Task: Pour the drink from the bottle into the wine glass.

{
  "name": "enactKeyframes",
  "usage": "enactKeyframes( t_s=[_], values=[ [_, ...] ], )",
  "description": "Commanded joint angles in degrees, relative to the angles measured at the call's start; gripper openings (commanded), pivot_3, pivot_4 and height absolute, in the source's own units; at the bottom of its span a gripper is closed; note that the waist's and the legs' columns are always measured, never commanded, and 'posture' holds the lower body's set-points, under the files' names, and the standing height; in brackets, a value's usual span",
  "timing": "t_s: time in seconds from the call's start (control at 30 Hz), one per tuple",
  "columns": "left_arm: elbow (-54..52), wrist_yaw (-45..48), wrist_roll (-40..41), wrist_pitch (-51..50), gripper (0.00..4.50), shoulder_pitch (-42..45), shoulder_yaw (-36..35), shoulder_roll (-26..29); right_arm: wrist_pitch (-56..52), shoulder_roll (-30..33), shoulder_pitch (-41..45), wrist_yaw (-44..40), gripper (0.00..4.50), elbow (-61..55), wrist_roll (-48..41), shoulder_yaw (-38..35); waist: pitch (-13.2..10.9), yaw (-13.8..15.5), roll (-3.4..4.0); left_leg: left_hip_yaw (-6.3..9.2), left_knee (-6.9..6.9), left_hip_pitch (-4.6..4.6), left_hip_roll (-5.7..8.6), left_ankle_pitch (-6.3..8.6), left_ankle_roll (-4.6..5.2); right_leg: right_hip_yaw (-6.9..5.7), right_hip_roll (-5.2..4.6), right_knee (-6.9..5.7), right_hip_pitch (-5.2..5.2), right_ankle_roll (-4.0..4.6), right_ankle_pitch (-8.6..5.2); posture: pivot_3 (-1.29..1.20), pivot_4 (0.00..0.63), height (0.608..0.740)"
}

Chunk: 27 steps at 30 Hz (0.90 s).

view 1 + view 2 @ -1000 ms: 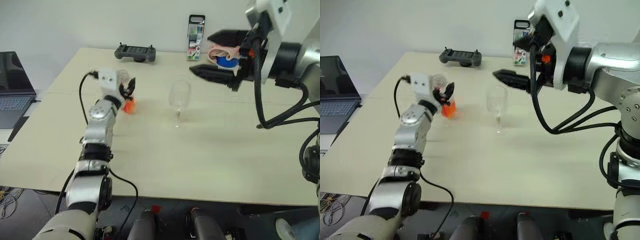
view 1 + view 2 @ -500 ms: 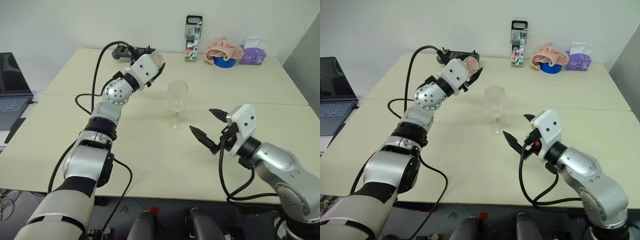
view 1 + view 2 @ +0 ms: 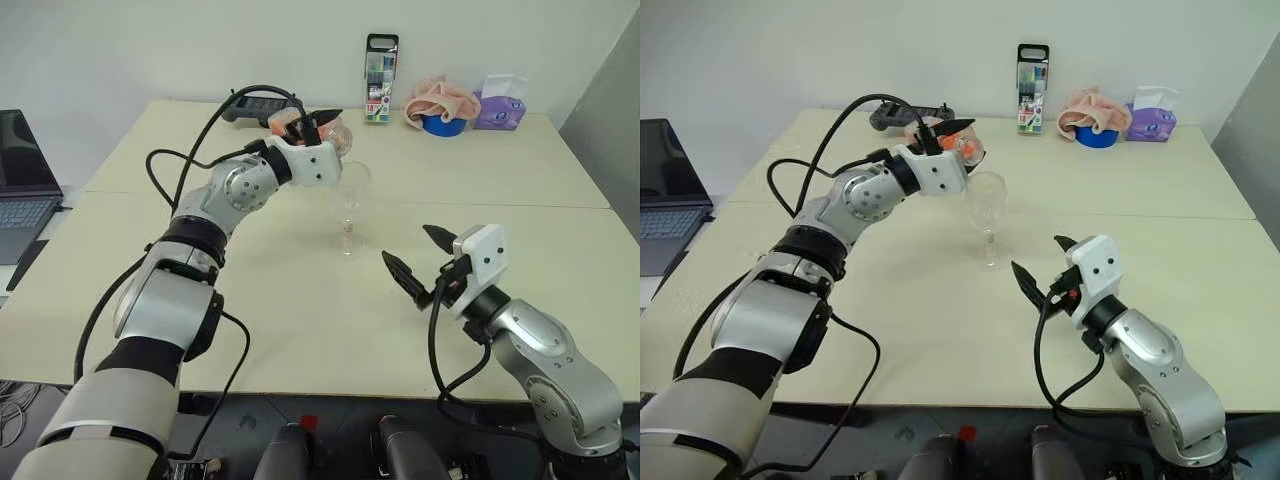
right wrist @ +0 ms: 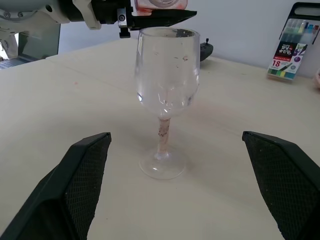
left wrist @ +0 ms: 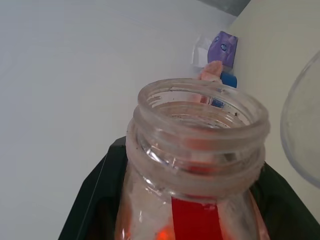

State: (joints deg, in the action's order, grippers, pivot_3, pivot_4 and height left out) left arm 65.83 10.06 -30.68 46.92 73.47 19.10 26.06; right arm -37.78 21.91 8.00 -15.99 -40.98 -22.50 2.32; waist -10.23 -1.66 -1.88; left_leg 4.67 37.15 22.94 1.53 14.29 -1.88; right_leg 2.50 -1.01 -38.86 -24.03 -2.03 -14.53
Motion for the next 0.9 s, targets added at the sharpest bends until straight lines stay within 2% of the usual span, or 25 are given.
enactKeyframes(
  t_s=[0.03, 0.4, 0.9],
  values=[
    [-0.22, -3.30, -1.65, 1.64, 2.15, 3.36, 0.67, 1.29, 1.74, -0.25, 1.14, -0.26, 4.50, -0.81, 0.31, -0.87, 0.00, -0.01, 0.00, 0.00, 0.00, 0.00, 0.00, 0.00, 0.00, 0.00, 0.00, 0.00, 0.00, 0.00, 0.00, 0.00, 0.150, 0.740],
    [1.88, -12.21, -11.45, 2.24, 2.15, 6.38, 7.57, 3.32, 0.72, -1.26, 0.94, -0.33, 4.50, -1.87, -0.78, -1.55, 0.00, -0.01, 0.00, -0.01, 0.01, 0.01, 0.03, 0.00, 0.00, 0.00, -0.02, -0.01, 0.00, 0.00, 0.00, 0.00, 0.150, 0.740],
    [3.57, -17.21, -15.75, 1.40, 2.15, 8.92, 11.78, 3.75, -1.45, -0.65, 2.27, -0.56, 4.50, -3.56, -2.70, -1.49, 0.00, -0.02, 0.00, -0.01, 0.02, 0.00, 0.03, 0.00, 0.00, 0.00, -0.02, -0.05, 0.00, -0.01, -0.01, 0.00, 0.150, 0.740]
  ],
)
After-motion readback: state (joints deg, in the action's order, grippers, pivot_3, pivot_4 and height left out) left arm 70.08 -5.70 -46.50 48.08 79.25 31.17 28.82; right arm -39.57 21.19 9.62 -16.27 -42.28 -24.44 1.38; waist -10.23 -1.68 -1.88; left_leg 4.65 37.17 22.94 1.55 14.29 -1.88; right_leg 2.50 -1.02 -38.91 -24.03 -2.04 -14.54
